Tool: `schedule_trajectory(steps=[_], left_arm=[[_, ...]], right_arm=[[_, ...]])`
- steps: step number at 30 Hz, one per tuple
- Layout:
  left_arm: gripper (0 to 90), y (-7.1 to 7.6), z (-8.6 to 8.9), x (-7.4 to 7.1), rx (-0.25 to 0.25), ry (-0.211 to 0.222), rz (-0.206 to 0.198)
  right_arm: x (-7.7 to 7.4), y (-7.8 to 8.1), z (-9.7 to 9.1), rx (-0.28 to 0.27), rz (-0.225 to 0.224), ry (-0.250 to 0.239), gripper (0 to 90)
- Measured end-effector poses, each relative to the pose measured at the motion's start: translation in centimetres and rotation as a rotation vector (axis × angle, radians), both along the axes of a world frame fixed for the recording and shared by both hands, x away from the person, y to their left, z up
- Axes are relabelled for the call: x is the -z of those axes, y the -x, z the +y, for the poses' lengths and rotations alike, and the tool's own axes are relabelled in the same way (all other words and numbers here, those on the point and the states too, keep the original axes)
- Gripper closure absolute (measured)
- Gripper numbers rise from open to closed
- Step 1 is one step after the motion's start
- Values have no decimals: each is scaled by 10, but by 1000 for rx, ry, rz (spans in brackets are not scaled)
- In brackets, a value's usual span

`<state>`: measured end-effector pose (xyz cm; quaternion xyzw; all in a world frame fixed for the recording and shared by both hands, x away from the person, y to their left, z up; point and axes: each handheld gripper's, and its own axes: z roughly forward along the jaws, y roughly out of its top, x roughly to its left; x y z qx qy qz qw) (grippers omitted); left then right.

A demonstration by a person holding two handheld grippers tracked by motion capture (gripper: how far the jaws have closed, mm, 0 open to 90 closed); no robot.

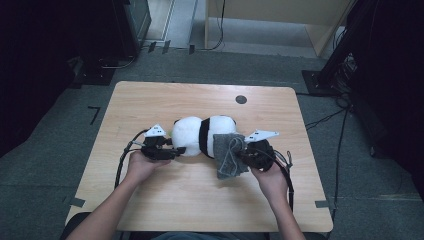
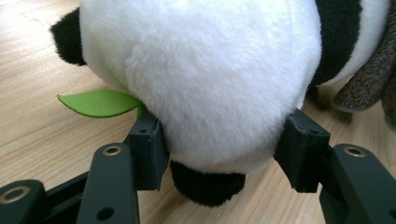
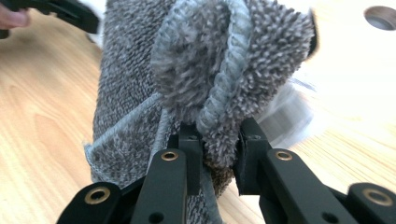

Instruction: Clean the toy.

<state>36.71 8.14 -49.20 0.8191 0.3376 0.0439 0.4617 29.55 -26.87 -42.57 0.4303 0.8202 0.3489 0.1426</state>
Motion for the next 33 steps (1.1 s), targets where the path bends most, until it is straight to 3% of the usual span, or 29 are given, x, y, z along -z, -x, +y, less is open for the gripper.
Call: schedule_trajectory(steps=[6,13,16,21,25,28,33], left_arm=[[420,0,0,0,0,1,2],[421,-1,1,0,3,2,4],[421,-1,1,0,4,1,4],[421,-1,1,0,4,0,3],[421,-1,1,0,3,0,5],[421,-1,1,0,3,3,7],[421,-1,1,0,1,4,9]], right_arm=[[9,-8,-15,50,29,-14,774],[5,-9,-36,123,0,-21,773],[1,-8,-48,155,-18,-62,774],[-5,-6,-63,203,-46,-81,774],[-11,-4,-70,191,-57,-148,774],[-20,0,-66,167,-90,-157,774],[-40,7,-60,110,-124,-252,775]])
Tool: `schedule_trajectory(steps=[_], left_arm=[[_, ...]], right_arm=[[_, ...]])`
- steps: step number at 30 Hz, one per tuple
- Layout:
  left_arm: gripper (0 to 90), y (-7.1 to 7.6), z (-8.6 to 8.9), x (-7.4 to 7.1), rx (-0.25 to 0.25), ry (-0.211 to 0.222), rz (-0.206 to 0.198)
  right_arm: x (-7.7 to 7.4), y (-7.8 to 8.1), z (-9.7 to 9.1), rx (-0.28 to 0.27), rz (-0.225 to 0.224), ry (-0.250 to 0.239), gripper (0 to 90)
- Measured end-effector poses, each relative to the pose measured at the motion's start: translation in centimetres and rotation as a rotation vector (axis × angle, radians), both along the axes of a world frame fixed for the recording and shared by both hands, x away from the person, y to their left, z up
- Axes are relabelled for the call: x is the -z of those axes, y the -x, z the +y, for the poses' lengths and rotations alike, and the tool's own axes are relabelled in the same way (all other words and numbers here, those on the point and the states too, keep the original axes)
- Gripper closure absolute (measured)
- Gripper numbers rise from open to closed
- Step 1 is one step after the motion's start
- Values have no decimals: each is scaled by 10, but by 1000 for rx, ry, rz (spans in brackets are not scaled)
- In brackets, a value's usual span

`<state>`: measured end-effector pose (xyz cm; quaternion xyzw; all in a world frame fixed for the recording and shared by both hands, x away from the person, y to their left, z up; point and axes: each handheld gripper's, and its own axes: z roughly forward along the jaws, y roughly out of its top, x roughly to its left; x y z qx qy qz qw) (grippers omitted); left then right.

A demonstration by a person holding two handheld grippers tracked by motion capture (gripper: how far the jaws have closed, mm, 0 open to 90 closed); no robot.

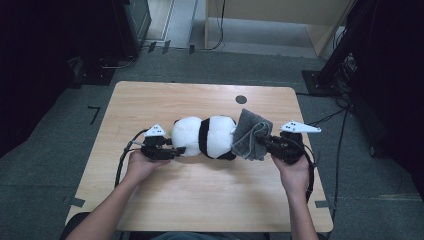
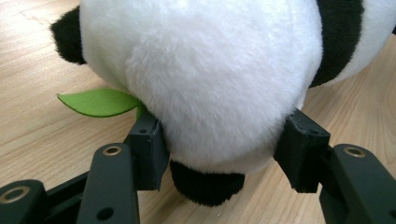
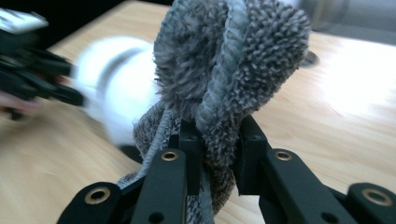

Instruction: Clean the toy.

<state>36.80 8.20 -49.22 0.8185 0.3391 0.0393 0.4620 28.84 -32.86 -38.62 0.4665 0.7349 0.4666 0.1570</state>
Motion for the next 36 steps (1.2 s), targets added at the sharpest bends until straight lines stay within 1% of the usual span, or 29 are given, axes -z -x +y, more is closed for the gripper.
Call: schedule_trajectory(steps=[3,4,6,8,10,13,18,21,24,27,28,30,32,34,36], left_arm=[[422,0,0,0,-1,-1,0],[421,0,0,0,-1,-2,0],[421,0,0,0,-1,-2,1],[421,0,0,0,-1,0,0],[421,0,0,0,-1,-1,-1],[421,0,-1,-1,-1,-1,-1],[421,0,-1,-1,-3,0,3],[421,-1,-1,-1,-3,2,4],[421,-1,-1,-1,-2,0,6],[422,0,-1,-1,-2,-2,6],[422,0,-1,-1,-2,-3,6],[422,0,-1,-1,-1,-5,6],[422,0,-1,-1,0,-6,6],[422,-1,-1,-1,0,-5,6],[421,-1,-1,-1,1,-4,5]], right_arm=[[-11,4,10,-50,-26,-27,776],[-14,5,16,-69,-34,-29,776],[-20,7,29,-111,-47,-22,776],[-27,11,44,-152,-63,-1,776],[-32,15,58,-192,-74,5,776],[-32,17,81,-254,-73,12,775],[-19,12,119,-348,-36,38,776],[-10,6,140,-391,-19,56,775],[3,-4,157,-417,0,73,776],[22,-16,169,-414,38,85,776],[31,-22,172,-405,46,104,776],[42,-29,175,-387,75,119,776],[52,-33,174,-361,85,158,775],[59,-35,171,-336,86,194,775],[65,-37,165,-325,95,195,775]])
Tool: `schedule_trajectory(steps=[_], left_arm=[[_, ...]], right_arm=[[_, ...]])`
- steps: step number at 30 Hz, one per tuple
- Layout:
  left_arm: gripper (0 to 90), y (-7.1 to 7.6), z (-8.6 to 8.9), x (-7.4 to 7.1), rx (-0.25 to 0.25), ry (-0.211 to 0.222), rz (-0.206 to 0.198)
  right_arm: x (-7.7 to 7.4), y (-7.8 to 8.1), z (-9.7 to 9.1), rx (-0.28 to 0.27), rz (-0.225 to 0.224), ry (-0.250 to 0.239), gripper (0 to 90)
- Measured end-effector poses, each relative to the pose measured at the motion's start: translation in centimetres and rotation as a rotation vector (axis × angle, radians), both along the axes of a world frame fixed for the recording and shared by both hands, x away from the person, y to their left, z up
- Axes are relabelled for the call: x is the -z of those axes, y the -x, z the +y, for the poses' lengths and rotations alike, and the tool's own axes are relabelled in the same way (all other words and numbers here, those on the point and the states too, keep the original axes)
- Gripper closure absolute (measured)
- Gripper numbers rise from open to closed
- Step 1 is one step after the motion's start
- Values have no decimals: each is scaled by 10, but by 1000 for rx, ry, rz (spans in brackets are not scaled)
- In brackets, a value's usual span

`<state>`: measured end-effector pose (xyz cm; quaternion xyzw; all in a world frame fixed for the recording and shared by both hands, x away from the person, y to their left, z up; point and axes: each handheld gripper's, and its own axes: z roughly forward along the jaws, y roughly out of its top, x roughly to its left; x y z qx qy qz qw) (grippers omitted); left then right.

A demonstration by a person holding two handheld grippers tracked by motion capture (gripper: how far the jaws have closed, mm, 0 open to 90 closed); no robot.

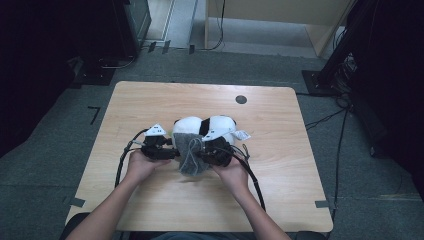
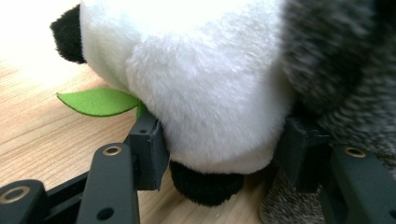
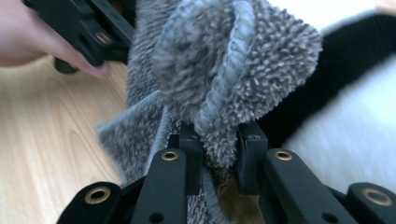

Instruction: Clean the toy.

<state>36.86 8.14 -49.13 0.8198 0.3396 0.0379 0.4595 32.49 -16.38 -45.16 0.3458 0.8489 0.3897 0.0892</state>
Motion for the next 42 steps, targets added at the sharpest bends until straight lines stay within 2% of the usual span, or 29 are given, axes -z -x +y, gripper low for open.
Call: schedule_trajectory(steps=[4,11,24,32,42], left_arm=[[421,1,-1,0,2,0,2],[420,0,0,0,1,7,6],[411,-1,-1,0,-7,8,6],[396,-2,-2,0,-12,4,-2],[365,-2,-3,1,-13,6,-10]], right_arm=[[7,4,-8,6,-2,18,776],[0,13,-16,22,-21,62,776],[-19,22,-49,74,-39,42,775],[-29,28,-76,124,-47,23,774],[-31,28,-107,193,-26,4,774]])
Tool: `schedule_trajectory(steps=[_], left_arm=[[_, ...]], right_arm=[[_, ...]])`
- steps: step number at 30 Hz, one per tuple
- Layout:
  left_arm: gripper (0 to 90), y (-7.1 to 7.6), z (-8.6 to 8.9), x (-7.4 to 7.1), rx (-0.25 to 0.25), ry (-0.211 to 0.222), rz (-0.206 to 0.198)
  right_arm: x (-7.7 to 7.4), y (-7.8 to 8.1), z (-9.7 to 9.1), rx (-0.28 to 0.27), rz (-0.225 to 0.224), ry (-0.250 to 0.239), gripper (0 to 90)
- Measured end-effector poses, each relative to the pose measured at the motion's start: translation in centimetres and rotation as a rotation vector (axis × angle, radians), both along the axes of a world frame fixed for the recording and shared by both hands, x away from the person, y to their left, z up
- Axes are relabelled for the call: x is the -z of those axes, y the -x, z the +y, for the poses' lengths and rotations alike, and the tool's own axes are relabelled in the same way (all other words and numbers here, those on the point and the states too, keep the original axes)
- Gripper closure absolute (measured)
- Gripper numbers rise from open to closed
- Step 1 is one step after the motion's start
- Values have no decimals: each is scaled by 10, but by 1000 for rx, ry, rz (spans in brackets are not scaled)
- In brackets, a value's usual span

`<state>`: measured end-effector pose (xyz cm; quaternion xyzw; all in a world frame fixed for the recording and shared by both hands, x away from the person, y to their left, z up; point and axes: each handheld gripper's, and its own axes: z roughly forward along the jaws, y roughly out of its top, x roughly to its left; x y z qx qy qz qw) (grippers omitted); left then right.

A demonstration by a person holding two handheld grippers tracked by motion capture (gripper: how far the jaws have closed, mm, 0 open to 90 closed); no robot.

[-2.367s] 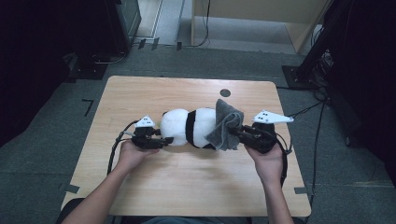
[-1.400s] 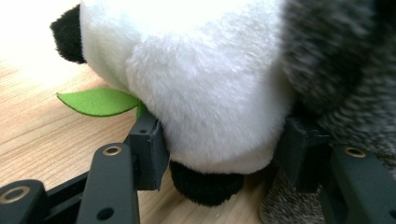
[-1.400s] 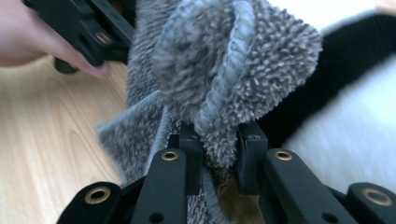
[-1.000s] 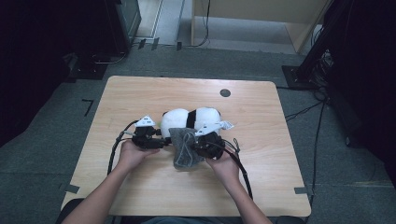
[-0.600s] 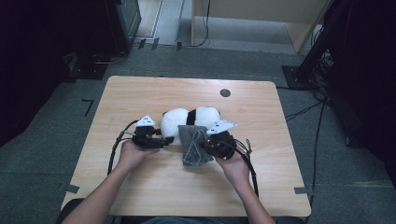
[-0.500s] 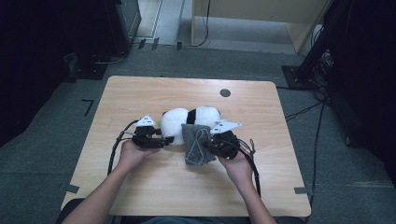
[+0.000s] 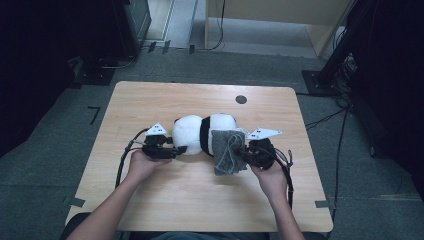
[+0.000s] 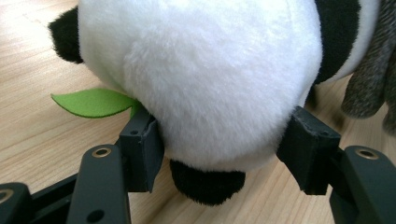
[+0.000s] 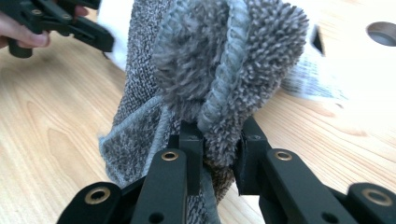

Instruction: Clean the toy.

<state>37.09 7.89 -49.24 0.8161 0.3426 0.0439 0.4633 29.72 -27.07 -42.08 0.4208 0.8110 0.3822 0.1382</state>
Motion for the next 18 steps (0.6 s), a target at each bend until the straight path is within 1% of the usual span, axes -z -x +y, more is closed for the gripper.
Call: schedule_trajectory(steps=[4,7,15,18], left_arm=[[354,0,0,0,-2,5,1],[344,0,0,0,0,4,-1],[309,-1,0,1,1,6,10],[300,-1,-1,1,1,5,6]], right_arm=[[1,-2,-11,29,16,-11,774],[3,-4,-17,43,28,-21,774],[9,-10,-32,79,58,-32,775],[11,-11,-37,92,73,-37,774]])
